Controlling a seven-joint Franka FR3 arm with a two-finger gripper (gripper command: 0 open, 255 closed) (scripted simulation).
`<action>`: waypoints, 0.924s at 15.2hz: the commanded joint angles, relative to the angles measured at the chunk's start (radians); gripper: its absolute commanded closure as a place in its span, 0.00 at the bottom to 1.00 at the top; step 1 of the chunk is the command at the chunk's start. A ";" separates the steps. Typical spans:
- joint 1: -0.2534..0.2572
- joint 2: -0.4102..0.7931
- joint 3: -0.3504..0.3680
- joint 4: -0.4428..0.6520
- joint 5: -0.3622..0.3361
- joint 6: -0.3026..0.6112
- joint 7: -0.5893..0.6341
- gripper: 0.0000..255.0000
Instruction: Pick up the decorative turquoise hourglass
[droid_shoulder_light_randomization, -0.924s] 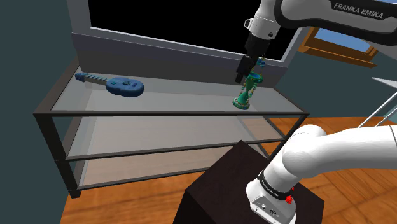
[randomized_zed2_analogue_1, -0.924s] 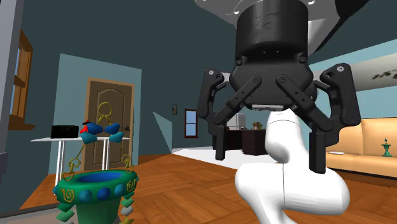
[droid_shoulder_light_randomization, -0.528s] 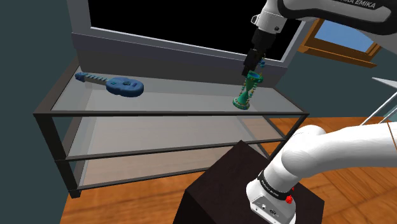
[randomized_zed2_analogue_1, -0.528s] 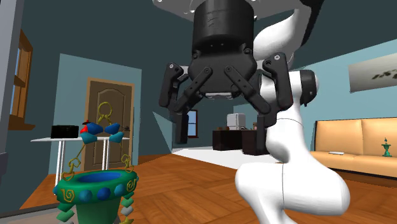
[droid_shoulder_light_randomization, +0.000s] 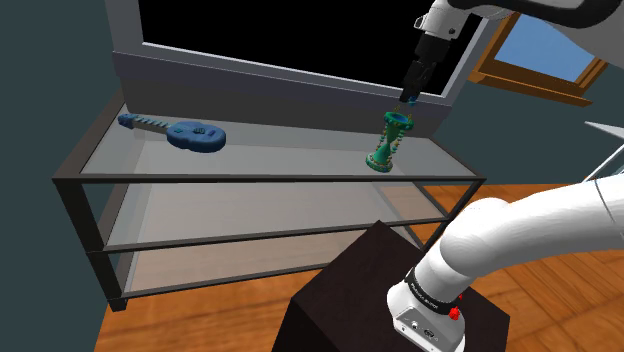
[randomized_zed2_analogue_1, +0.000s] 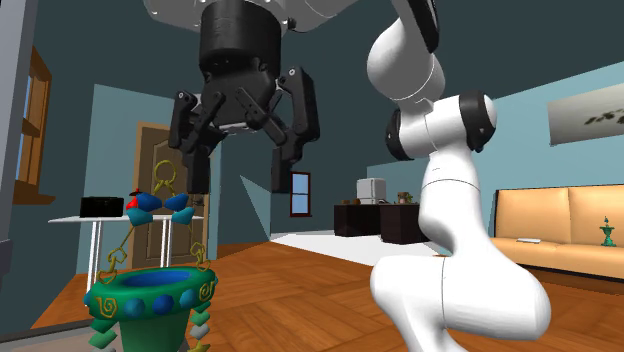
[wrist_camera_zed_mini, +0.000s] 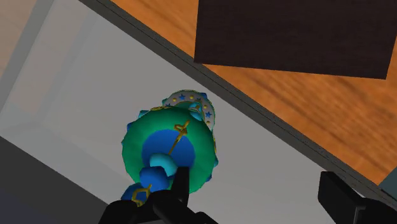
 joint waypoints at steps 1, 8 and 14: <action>-0.009 0.050 -0.039 0.069 -0.003 -0.025 -0.035 0.00; -0.027 0.123 -0.115 0.129 -0.008 -0.022 -0.101 0.00; -0.031 0.104 -0.118 0.051 -0.015 0.037 -0.096 0.00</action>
